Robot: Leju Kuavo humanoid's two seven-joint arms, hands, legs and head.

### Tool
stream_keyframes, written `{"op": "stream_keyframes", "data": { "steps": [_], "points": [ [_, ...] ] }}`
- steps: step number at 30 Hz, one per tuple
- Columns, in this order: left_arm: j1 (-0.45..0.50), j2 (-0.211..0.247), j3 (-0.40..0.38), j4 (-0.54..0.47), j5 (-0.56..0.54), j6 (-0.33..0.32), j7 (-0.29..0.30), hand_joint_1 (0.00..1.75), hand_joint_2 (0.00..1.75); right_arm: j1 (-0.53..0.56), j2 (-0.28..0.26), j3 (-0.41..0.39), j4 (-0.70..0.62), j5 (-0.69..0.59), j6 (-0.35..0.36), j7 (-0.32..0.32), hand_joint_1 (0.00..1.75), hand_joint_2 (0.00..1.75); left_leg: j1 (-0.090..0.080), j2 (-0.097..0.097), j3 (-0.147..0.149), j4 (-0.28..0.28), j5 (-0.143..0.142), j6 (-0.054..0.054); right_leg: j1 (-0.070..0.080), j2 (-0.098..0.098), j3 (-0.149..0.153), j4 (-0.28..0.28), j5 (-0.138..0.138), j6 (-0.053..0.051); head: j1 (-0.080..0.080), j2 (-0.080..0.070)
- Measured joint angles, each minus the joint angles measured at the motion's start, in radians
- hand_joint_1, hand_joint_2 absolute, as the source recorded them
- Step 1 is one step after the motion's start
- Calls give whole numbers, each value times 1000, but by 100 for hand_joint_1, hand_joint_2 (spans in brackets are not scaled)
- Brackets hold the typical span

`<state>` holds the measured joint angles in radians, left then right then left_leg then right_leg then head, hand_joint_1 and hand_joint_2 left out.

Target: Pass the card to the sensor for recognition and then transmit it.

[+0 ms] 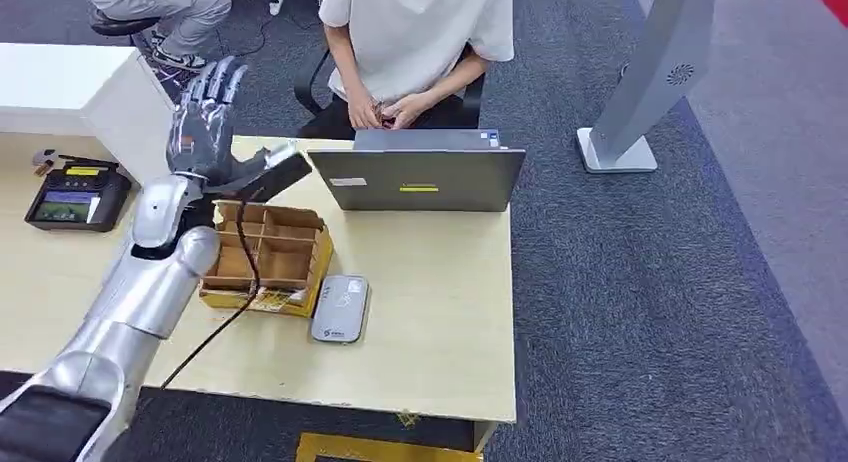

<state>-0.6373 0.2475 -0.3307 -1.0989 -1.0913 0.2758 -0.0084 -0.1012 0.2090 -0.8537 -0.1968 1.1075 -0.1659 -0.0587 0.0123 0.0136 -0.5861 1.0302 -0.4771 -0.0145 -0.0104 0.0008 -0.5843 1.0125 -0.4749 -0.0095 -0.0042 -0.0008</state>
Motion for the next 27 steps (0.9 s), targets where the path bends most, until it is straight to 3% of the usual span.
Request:
{"op": "stream_keyframes", "data": {
  "steps": [3,7,14,22,27],
  "points": [
    [192,39,-19,-201,-22,3,21,0,175,21,0,-16,0,-11,-9,-13,0,175,1,3,0,0,-2,0,0,3,-2,-1,-2,0,-1,0],
    [285,74,-26,-322,-20,-3,28,0,175,25,0,-28,0,-12,-10,-12,0,175,1,0,-1,0,-3,0,0,0,-2,-1,-3,1,-1,0],
    [322,97,-31,-395,-16,-11,21,0,175,25,0,-36,0,-14,-12,-11,0,175,1,0,-1,0,-2,0,0,0,0,-1,-2,0,0,0],
    [548,131,-35,-558,-69,53,-28,0,175,28,0,-56,0,-29,-26,-13,0,175,0,1,0,0,-4,1,0,1,0,-1,-4,1,-1,0],
    [620,149,-41,-611,-90,57,-47,0,175,27,0,-60,0,-24,-35,-15,0,175,0,0,0,0,-4,1,0,0,0,-1,-4,1,0,0]
  ]
}}
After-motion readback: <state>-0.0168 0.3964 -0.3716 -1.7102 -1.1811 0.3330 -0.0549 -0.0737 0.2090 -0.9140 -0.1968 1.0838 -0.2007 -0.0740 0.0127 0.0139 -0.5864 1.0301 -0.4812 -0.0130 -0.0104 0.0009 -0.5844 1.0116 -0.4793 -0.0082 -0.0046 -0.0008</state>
